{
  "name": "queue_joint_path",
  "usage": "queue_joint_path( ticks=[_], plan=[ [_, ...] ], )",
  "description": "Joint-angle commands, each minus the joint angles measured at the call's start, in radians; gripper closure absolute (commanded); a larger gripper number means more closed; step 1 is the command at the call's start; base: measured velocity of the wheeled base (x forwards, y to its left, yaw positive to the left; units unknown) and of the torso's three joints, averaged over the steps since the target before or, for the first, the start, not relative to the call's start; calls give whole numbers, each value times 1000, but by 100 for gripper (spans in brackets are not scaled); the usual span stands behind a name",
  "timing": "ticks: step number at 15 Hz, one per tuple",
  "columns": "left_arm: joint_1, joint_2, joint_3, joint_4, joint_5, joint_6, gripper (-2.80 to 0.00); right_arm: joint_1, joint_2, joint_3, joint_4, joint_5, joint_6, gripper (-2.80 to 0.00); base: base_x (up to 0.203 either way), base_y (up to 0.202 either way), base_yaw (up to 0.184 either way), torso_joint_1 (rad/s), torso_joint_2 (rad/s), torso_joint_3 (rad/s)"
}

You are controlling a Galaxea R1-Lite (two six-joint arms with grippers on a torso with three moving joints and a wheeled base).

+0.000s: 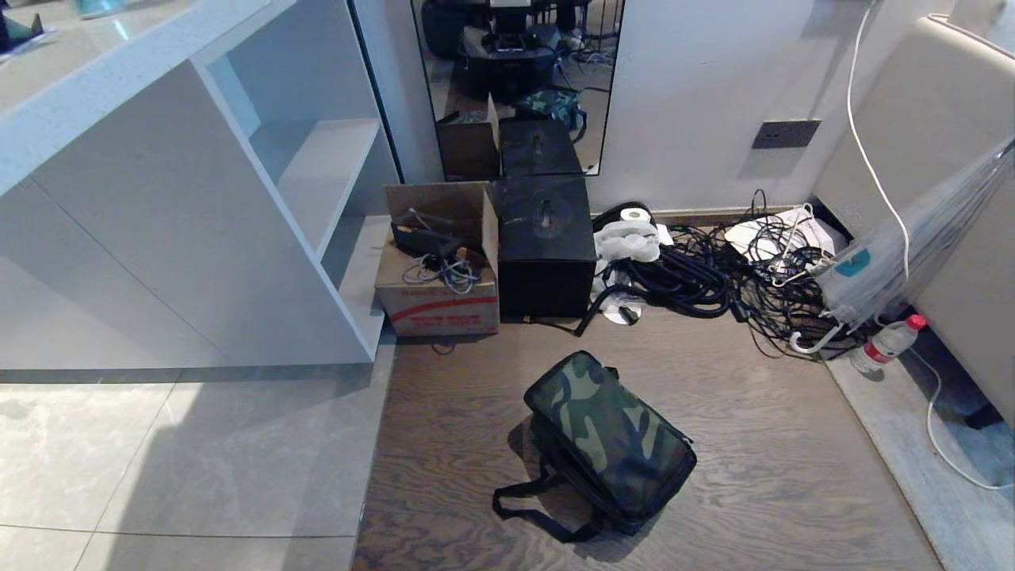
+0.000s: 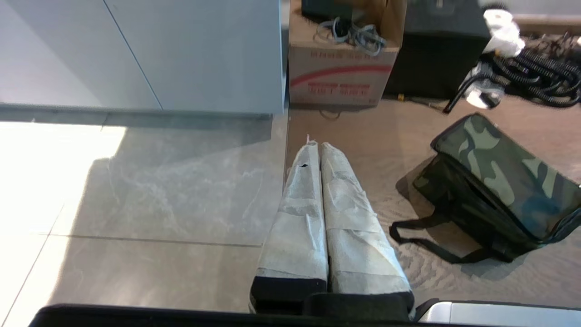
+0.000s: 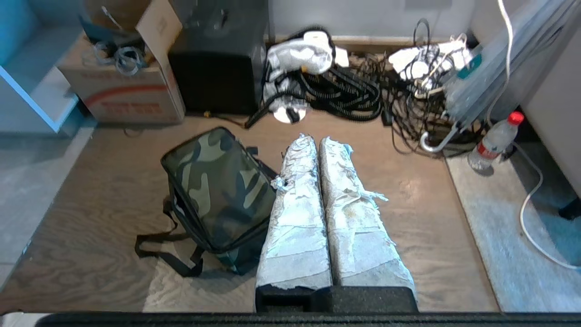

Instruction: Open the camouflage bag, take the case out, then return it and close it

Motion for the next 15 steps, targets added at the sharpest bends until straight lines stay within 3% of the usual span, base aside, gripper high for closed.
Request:
queue_joint_path(
  ticks=[1,15],
  plan=[
    [0,0,0,0,0,-1,0,0,3,40,-1,0,-1,0,0,0,0,-1,-2,198],
    [0,0,0,0,0,-1,0,0,3,40,-1,0,-1,0,0,0,0,2,3,204]
  ],
)
